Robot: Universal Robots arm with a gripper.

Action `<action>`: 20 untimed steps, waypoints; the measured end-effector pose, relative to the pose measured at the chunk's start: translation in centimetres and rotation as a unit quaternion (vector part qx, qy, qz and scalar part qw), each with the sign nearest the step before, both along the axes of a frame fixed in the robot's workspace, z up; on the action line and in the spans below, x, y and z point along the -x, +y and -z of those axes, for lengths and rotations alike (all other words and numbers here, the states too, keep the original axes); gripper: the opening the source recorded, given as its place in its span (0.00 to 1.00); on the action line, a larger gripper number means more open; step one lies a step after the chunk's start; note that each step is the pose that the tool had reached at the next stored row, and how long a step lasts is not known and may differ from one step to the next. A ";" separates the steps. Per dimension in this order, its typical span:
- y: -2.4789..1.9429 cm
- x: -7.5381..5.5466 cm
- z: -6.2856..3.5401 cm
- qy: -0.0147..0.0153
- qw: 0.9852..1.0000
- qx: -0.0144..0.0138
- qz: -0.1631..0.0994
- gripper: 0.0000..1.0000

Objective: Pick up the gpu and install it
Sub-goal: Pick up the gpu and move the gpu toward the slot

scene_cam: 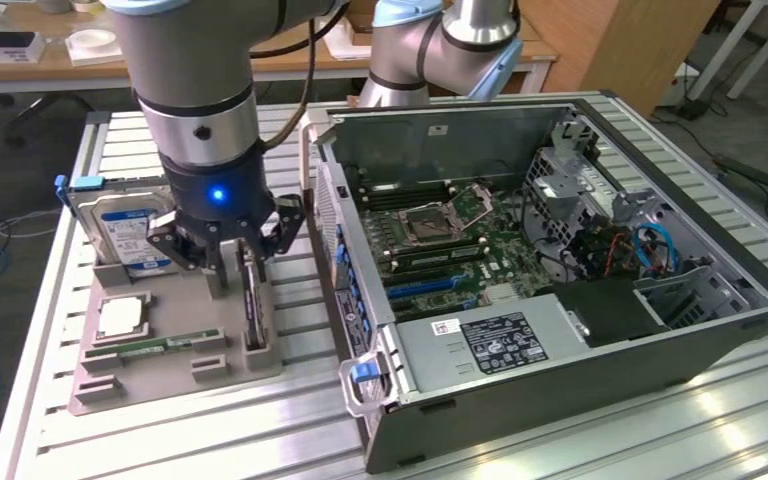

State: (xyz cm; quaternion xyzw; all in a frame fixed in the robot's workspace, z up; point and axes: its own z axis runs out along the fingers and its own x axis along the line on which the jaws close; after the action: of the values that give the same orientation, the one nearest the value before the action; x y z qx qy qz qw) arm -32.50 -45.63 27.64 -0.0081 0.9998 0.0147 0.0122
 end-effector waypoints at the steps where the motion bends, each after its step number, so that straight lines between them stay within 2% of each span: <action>1: 0.00 0.0 0.12 0.000 1.000 0.000 0.000 0.45; 10: 0.02 0.0 0.98 -0.001 1.000 0.001 0.000 0.45; 20: 0.97 0.0 1.68 -0.001 1.000 0.001 0.000 0.45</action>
State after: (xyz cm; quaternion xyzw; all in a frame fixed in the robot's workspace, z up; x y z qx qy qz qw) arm -32.49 -44.66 25.96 -0.0081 0.9998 0.0135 0.0129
